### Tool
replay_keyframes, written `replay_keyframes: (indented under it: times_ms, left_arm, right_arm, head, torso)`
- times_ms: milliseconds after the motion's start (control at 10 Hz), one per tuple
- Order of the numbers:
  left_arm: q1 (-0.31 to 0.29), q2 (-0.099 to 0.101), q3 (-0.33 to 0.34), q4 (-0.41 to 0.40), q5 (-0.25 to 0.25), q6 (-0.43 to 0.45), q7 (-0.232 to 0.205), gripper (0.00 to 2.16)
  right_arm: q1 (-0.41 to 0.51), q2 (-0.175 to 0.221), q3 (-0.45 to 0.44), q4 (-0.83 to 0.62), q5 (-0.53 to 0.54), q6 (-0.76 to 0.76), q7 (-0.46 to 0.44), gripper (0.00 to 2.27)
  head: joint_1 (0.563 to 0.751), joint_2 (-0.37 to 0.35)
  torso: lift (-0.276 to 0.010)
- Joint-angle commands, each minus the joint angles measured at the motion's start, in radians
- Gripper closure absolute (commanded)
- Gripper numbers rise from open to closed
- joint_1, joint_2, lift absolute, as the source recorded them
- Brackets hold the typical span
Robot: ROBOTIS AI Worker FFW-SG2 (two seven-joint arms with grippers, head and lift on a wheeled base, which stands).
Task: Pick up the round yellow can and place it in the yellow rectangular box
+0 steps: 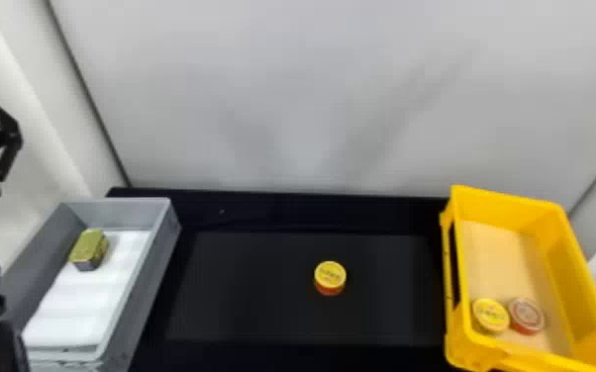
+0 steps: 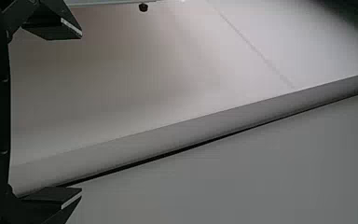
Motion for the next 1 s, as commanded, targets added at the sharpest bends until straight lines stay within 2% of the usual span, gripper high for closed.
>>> replay_keyframes:
  times_ms: [0, 700, 900]
  left_arm:
    - [-0.001, -0.003, 0.003, 0.001, 0.000, 0.001, 0.000, 0.10]
    - [0.004, -0.003, 0.012, -0.001, 0.005, 0.001, 0.000, 0.10]
    - [0.001, -0.003, 0.006, -0.001, 0.005, 0.001, -0.001, 0.10]
  right_arm:
    - [0.013, 0.001, 0.041, 0.018, 0.019, -0.012, 0.013, 0.16]
    - [0.018, 0.003, 0.036, 0.038, 0.020, -0.016, 0.023, 0.16]
    - [0.022, 0.003, 0.060, 0.044, -0.008, -0.010, 0.023, 0.16]
  head:
    - [0.694, 0.014]
    - [0.694, 0.014]
    - [0.694, 0.014]
  torso:
    - [-0.060]
    - [-0.060]
    - [-0.060]
